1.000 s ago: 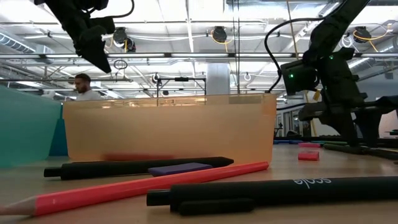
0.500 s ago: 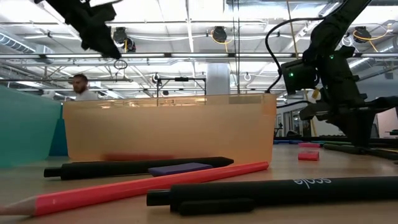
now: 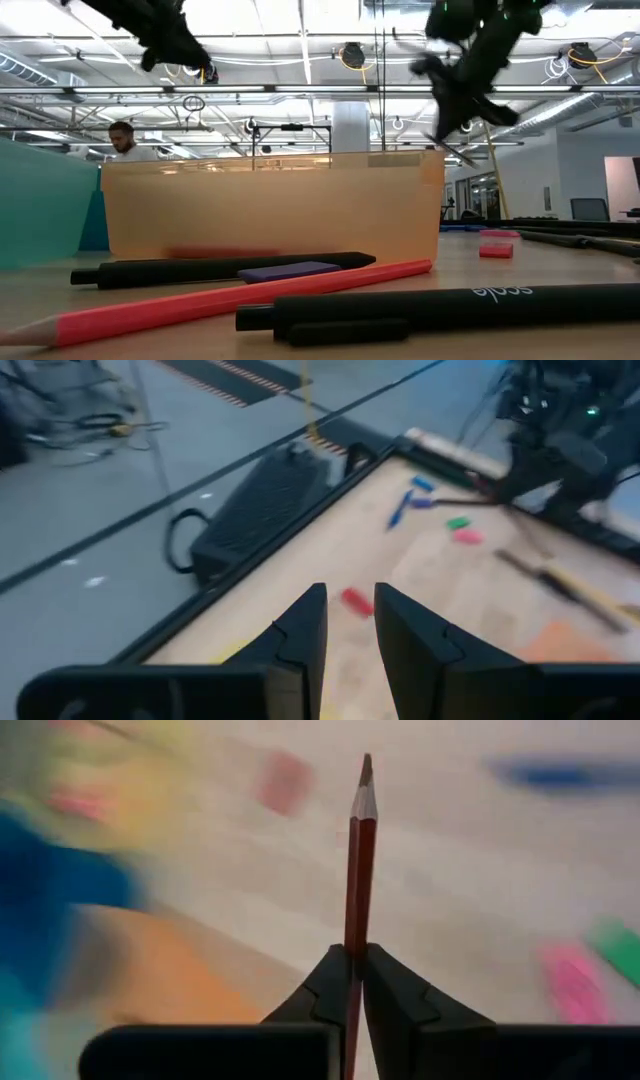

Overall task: Sort crayons/erasers/pens/pencils in bins
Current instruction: Put the brown pencil into yellow bin, then put the yellow pencil into yellow bin

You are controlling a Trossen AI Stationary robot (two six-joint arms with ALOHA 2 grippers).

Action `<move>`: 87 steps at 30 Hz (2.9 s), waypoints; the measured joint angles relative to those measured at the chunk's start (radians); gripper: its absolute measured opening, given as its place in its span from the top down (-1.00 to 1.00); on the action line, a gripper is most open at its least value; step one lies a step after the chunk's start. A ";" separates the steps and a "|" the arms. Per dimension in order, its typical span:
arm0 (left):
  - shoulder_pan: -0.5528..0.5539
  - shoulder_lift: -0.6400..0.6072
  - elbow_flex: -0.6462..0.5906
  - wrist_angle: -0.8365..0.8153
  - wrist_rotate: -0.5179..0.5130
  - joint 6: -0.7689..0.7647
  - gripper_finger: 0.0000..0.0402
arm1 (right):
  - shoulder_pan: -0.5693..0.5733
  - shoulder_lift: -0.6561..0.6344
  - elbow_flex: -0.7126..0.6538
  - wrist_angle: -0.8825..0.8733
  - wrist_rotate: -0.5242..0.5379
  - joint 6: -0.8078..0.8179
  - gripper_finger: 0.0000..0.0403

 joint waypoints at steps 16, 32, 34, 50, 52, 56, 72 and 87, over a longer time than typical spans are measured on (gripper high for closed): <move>-0.181 0.439 0.000 0.689 0.205 -0.159 -0.14 | 0.034 0.036 0.035 0.836 -0.110 -0.314 0.93; -0.278 0.717 0.207 0.824 0.332 -0.235 -0.03 | 0.052 0.054 0.035 0.943 -0.159 -0.401 0.93; -0.279 0.722 0.226 0.816 0.354 -0.232 0.12 | 0.052 0.054 0.035 0.945 -0.160 -0.407 0.93; -0.243 0.656 0.277 0.405 0.276 -0.087 0.91 | 0.068 0.041 0.035 0.909 -0.159 -0.512 0.49; -0.223 0.616 0.322 0.163 0.199 0.017 0.91 | 0.075 0.030 0.035 0.859 -0.159 -0.539 0.34; -0.192 0.562 0.427 -0.335 -0.050 0.223 0.91 | 0.089 0.003 0.036 0.671 -0.156 -0.596 0.10; -0.067 0.539 -0.034 -0.589 -0.531 0.554 0.90 | 0.303 -0.002 0.036 0.288 0.110 -0.614 0.02; -0.022 0.584 -0.161 -0.196 -0.576 0.560 0.29 | 0.415 0.031 0.036 -0.116 0.129 -0.217 0.02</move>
